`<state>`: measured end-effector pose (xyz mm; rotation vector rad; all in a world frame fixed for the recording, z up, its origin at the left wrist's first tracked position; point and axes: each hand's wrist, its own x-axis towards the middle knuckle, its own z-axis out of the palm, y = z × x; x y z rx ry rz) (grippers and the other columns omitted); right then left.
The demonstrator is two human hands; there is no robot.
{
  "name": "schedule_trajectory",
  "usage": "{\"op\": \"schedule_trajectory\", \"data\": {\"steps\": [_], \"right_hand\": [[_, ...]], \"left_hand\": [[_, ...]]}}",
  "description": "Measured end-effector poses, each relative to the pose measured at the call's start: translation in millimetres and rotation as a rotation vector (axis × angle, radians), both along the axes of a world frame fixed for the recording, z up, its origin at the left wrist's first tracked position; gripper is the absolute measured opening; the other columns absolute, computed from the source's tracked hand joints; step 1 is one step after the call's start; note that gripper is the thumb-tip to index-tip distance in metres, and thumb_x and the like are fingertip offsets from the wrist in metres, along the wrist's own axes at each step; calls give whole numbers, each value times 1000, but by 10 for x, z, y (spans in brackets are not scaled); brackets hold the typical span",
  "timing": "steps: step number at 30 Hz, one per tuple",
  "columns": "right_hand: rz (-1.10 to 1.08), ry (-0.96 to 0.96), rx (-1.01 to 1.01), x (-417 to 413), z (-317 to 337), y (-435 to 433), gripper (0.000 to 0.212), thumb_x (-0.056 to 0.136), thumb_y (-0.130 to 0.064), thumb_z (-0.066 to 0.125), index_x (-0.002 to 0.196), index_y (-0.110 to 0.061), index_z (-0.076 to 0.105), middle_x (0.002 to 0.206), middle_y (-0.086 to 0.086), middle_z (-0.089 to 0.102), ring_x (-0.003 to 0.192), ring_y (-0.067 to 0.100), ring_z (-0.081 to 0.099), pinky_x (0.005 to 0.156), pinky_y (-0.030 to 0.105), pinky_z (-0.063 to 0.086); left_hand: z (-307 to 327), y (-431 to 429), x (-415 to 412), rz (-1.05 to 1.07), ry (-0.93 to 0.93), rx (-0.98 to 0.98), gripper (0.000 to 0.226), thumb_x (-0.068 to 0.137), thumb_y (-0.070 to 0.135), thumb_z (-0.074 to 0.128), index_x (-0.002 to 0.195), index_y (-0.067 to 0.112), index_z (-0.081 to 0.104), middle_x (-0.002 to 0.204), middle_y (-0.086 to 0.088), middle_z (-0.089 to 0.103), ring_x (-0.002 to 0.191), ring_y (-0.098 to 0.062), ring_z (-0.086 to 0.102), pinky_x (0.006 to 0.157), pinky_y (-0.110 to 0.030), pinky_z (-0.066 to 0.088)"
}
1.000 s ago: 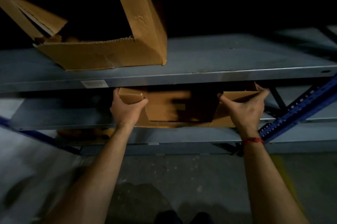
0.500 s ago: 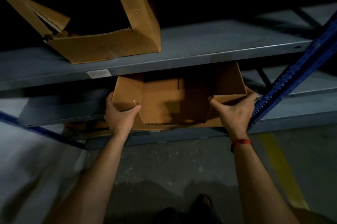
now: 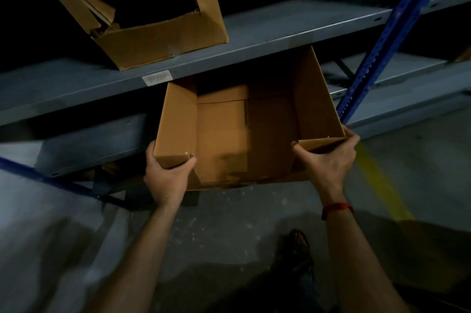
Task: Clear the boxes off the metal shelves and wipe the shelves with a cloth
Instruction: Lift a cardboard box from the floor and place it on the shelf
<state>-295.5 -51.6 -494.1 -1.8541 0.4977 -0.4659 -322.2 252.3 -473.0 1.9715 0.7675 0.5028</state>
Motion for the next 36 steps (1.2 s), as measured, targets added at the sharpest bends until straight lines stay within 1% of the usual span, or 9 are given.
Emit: {"op": "schedule_trajectory", "data": {"steps": [3, 8, 13, 18, 20, 23, 28, 32, 36], "right_hand": [[-36, 21, 15, -437, 39, 75, 108, 54, -34, 94, 141, -22, 32, 138, 4, 42, 126, 19, 44, 92, 26, 44], [-82, 20, 2, -997, 190, 167, 113, 46, -49, 89, 141, -27, 32, 139, 3, 45, 127, 21, 47, 98, 37, 49], [-116, 41, -29, -1360, 333, 207, 111, 50, -38, 93, 142, -22, 33, 137, 6, 44, 125, 21, 46, 94, 36, 48], [-143, 51, -47, -1733, 387, 198, 109, 50, -38, 94, 140, -23, 34, 137, 5, 43, 127, 24, 45, 98, 50, 50], [-144, 46, -44, -1884, 402, 185, 109, 51, -36, 95, 140, -23, 33, 137, 6, 43, 127, 25, 45, 98, 51, 50], [-145, 26, -40, -2153, 436, 164, 109, 51, -39, 94, 140, -26, 32, 137, 5, 44, 126, 24, 46, 98, 47, 50], [-177, -47, 44, -2560, 585, 135, 108, 54, -24, 96, 142, -16, 33, 134, 0, 44, 118, 11, 45, 85, 21, 43], [-230, -75, 67, -2885, 682, 122, 106, 53, -26, 97, 138, -17, 35, 133, 3, 48, 116, 16, 52, 81, 20, 45], [-306, -55, 69, -3173, 683, 177, 102, 49, -36, 96, 131, -22, 37, 128, 2, 52, 113, 19, 57, 83, 26, 52]], "left_hand": [[51, 27, -375, -31, -5, 23, 90, 63, 30, 93, 142, 28, 48, 130, 0, 63, 117, -22, 60, 88, -31, 50], [186, 52, -878, -56, -42, 74, 88, 65, 30, 93, 141, 25, 50, 129, -3, 64, 116, -24, 61, 84, -33, 50], [322, 77, -1191, -73, -20, 68, 88, 64, 27, 93, 141, 24, 50, 129, -7, 63, 118, -29, 59, 87, -39, 49], [358, 54, -1546, -76, -4, 86, 90, 62, 31, 93, 140, 26, 49, 129, -5, 62, 117, -28, 59, 91, -47, 54], [375, 32, -1700, -71, -1, 82, 91, 61, 31, 93, 140, 28, 48, 129, -4, 62, 117, -27, 59, 92, -50, 54], [432, -3, -1939, -77, 11, 79, 92, 59, 33, 93, 139, 32, 47, 129, -3, 63, 117, -27, 59, 93, -51, 53], [551, -43, -2293, -124, -9, 105, 91, 61, 33, 93, 140, 29, 47, 130, -5, 62, 118, -28, 59, 94, -52, 53], [713, -36, -2454, -207, -30, 159, 90, 61, 42, 91, 139, 32, 47, 128, -3, 64, 115, -26, 62, 91, -52, 55], [853, -59, -2490, -295, -8, 249, 90, 66, 38, 91, 143, 25, 47, 131, -7, 63, 117, -30, 61, 91, -48, 52]]}}
